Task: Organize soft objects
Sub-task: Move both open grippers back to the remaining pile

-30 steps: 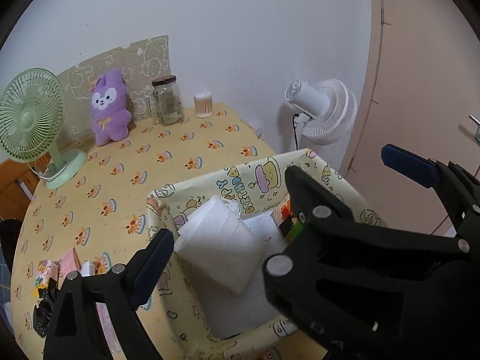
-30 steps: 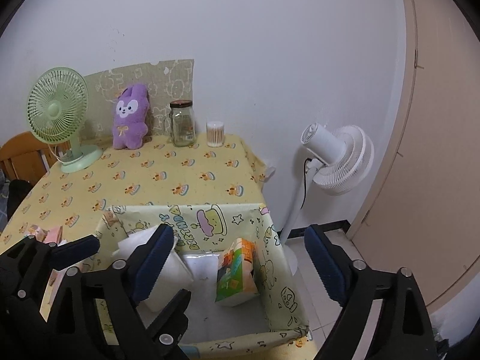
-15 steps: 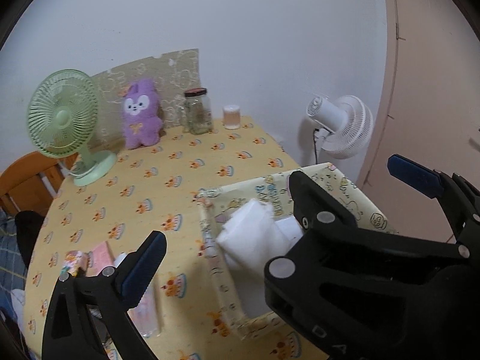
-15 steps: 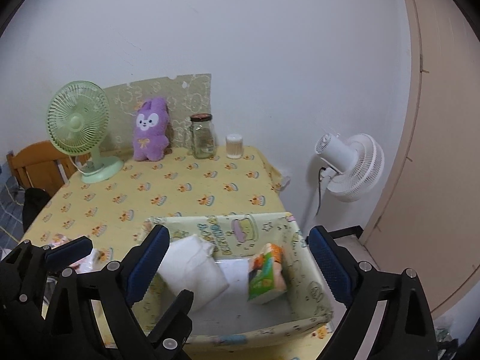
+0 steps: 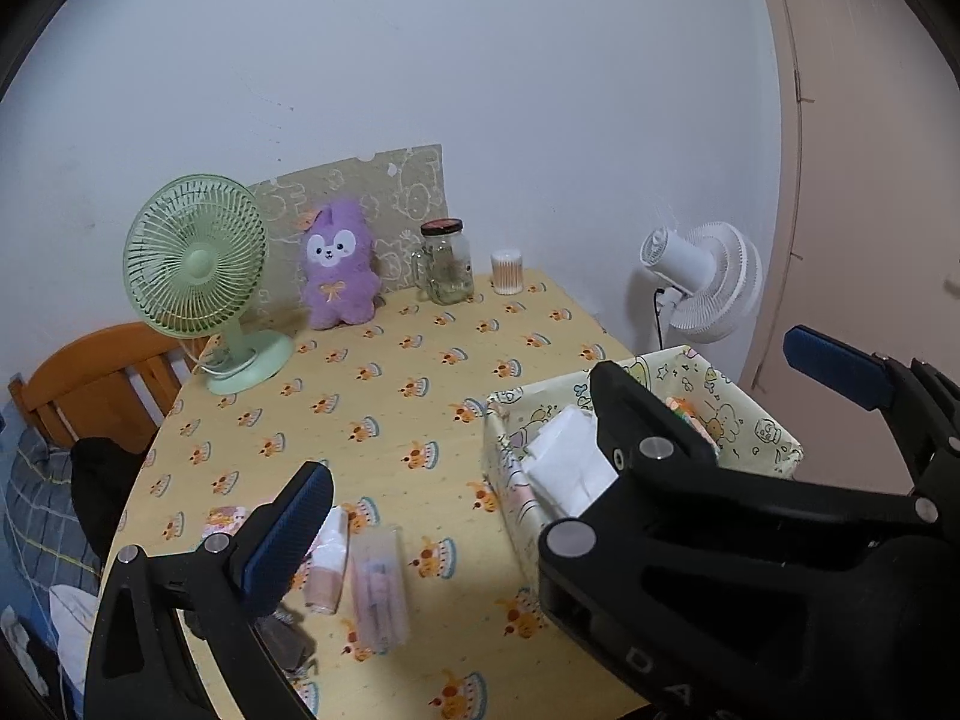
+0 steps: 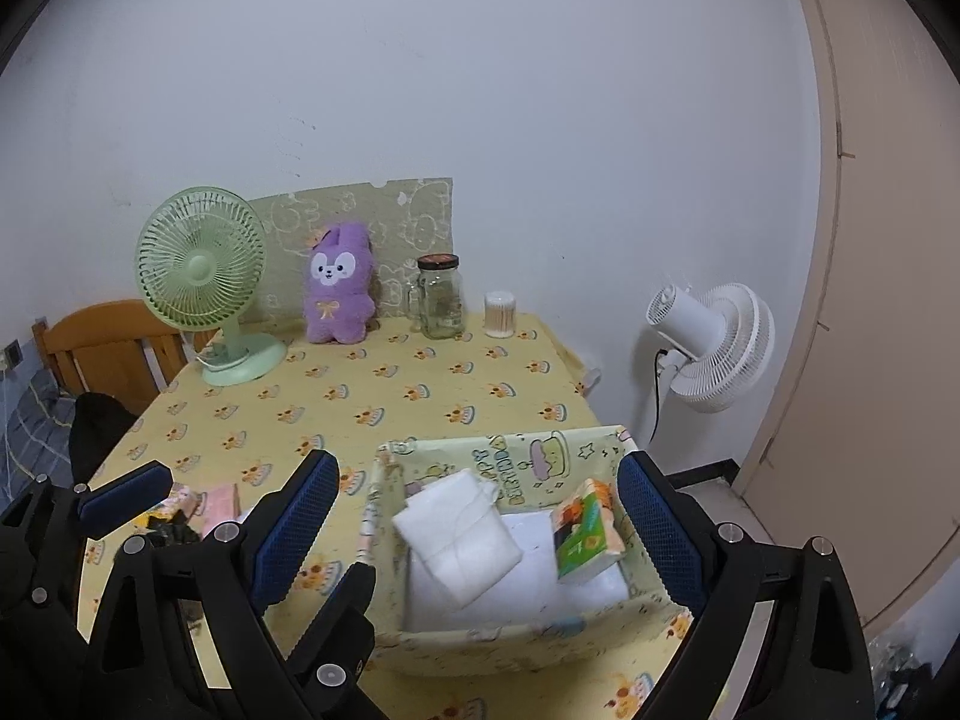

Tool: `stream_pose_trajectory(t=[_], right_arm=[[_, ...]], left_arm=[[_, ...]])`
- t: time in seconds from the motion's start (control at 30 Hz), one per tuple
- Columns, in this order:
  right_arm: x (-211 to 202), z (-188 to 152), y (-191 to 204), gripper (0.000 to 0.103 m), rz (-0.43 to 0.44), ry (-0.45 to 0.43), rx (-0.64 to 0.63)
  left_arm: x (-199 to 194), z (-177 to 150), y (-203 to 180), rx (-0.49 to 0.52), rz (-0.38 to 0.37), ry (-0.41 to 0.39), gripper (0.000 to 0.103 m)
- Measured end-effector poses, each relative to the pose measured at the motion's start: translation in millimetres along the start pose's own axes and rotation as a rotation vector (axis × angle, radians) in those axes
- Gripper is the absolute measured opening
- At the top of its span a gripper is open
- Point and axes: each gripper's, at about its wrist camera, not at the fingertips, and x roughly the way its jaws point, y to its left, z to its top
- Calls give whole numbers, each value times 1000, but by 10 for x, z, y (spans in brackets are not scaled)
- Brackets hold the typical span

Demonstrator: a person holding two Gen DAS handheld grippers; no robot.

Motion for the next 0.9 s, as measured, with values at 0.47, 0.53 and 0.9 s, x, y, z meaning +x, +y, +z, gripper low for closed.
stream_pose_trajectory(t=[0.47,0.53,0.9], right_arm=[[-209,-34,350,102,10,-30,23],[-201,-42,408,102,14,-28,16],[-52,-158,688,102,49,9,17]], left_arm=[[-255,-111,356,-25,29,-43,103],[-262,-145,410,-33,33,-41,103],[-164,-315,684,-62,66,-22,103]])
